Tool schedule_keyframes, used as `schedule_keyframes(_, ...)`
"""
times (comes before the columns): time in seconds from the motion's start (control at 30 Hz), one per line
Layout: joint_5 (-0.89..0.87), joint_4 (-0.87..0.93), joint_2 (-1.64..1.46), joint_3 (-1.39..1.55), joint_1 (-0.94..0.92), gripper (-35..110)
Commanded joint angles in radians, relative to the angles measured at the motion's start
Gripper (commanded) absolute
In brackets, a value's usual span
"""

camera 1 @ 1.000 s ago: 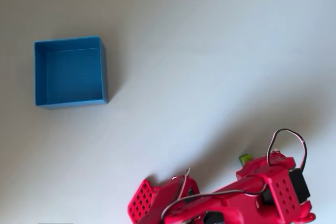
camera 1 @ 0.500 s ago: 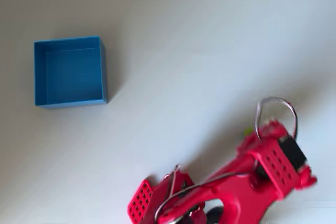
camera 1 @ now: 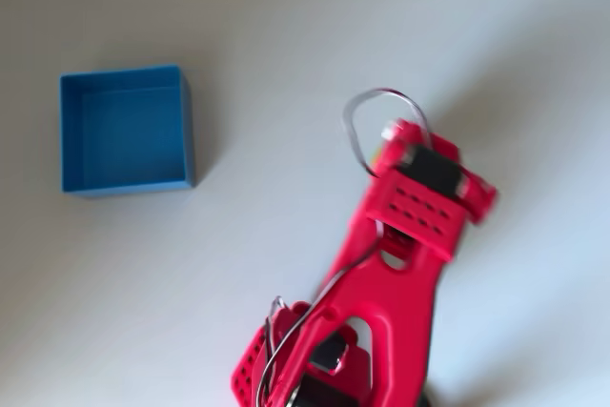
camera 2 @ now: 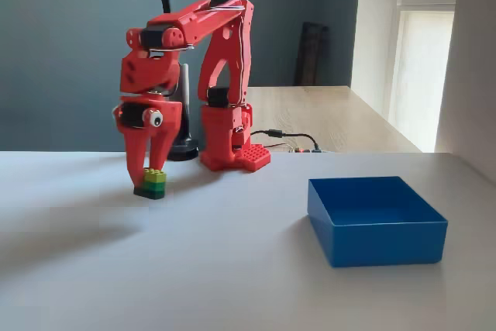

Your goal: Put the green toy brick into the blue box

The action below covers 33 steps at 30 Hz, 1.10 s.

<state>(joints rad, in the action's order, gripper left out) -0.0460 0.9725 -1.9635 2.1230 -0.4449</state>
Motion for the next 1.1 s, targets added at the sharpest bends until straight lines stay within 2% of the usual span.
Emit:
schedule_keyframes(0.0, 0.003, 0.002, -0.034, -0.097, 0.176, 0)
schedule_keyframes(0.3, 0.064, -0.048, -0.034, -0.156, 0.551, 0)
schedule_keyframes(0.6, 0.129, -0.072, -0.025, -0.172, 0.836, 0)
schedule_keyframes(0.83, 0.175, -0.104, -0.023, -0.163, 0.968, 0)
schedule_keyframes(1.07, 0.186, -0.209, -0.023, -0.043, 0.996, 0)
